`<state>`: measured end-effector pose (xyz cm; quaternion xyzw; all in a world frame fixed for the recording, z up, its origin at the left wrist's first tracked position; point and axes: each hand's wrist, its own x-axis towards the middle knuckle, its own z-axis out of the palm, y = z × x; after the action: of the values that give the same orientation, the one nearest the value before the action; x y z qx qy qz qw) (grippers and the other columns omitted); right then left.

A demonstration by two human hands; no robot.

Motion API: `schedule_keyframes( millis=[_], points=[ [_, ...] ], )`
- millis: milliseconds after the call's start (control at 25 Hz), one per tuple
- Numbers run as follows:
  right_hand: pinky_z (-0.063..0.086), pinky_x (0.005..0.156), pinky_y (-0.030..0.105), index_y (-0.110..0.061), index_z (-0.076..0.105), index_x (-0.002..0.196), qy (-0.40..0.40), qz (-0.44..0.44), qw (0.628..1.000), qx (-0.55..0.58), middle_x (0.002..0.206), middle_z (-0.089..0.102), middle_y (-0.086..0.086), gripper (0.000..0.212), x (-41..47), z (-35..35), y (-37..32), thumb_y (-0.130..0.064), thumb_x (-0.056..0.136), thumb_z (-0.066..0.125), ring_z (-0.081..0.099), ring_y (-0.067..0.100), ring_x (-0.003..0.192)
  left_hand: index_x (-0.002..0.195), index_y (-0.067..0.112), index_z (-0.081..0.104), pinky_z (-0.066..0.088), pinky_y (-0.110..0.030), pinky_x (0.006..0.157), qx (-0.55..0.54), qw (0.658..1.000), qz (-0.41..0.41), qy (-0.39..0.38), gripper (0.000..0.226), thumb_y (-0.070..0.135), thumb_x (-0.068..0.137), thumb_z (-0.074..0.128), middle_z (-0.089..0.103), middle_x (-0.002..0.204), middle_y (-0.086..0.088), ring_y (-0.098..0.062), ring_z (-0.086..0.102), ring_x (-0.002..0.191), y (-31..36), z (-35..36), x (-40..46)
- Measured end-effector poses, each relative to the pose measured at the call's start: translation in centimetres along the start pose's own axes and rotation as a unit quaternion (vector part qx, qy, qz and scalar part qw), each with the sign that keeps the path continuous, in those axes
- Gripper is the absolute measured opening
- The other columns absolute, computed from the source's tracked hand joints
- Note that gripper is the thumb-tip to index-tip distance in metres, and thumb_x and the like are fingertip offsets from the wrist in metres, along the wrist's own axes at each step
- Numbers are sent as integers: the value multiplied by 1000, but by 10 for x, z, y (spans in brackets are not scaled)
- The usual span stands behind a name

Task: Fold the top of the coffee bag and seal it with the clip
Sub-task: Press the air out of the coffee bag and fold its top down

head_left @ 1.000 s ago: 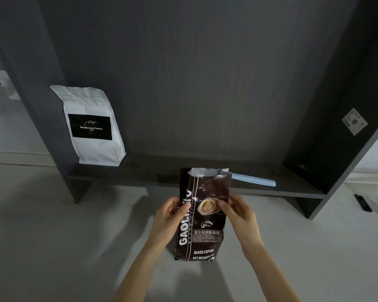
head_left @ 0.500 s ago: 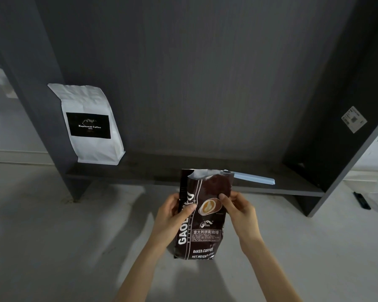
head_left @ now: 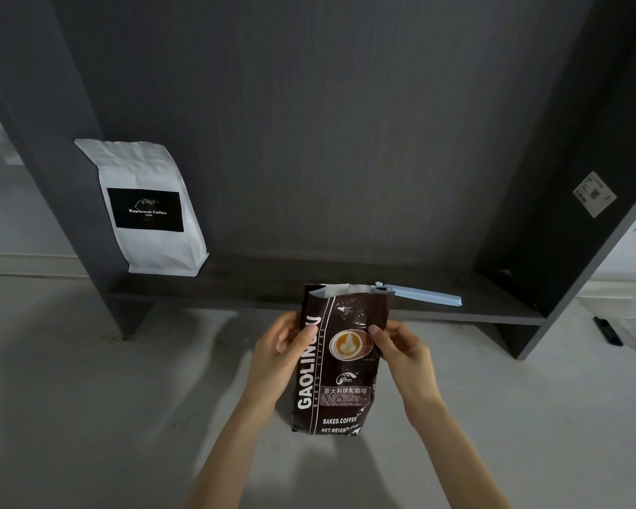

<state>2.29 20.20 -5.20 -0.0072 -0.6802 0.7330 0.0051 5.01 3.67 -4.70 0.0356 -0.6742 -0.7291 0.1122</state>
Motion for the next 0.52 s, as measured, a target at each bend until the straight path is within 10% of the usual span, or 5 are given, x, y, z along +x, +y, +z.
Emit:
schedule_keyframes(
  millis=[520],
  points=[
    [53,66,12,-20,67,83,-4,-22,1000,15,81,72,-4,24,3,-7,8,0,83,55,64,5,75,79,22,64,47,-3,68,21,999,32,16,25,-1,82,55,73,72,15,9,64,74,-5,-10,6]
  ],
)
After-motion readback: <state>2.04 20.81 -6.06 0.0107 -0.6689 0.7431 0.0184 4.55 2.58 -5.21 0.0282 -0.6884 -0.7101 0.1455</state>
